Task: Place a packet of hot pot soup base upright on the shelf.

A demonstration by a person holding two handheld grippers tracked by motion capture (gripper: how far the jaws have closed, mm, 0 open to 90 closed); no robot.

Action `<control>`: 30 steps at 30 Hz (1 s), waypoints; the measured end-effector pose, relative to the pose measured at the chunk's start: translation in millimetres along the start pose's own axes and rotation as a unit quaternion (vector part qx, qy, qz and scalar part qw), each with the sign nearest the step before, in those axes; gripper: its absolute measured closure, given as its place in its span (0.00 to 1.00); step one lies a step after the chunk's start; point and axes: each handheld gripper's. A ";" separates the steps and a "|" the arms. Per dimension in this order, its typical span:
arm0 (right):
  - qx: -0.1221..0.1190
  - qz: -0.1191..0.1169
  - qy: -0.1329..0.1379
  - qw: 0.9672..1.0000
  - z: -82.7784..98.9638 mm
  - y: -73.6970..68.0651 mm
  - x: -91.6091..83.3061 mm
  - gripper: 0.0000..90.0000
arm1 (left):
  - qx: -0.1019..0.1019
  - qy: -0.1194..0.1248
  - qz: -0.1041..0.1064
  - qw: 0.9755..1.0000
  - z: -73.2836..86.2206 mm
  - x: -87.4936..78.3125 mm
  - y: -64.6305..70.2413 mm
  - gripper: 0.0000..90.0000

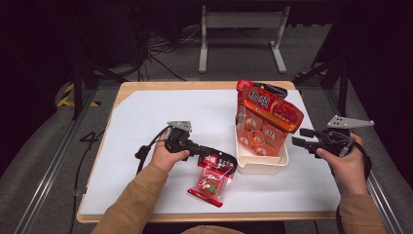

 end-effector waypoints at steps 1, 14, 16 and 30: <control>-0.001 -0.001 0.000 1.000 -0.5 -0.2 0.4 0.50 | 0.005 0.004 -0.002 1.000 -0.6 -2.8 2.2 1.00; -0.005 -0.002 -0.001 1.000 -2.2 -1.2 1.0 0.50 | 0.037 0.057 -0.001 0.998 -2.5 -32.2 21.8 1.00; -0.006 -0.001 -0.001 1.000 -2.1 -0.8 0.9 0.50 | 0.039 0.057 -0.004 0.998 -2.6 -33.7 22.5 1.00; 0.000 -0.004 -0.001 1.000 -1.3 0.5 2.6 0.50 | 0.059 0.116 -0.065 0.989 -7.5 -57.5 40.0 1.00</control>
Point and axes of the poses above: each handheld gripper's, and its own axes: x roughly forward along the jaws, z roughly out of its underside, y roughly to its right, and after that the axes turned 14 degrees about -y, right-handed
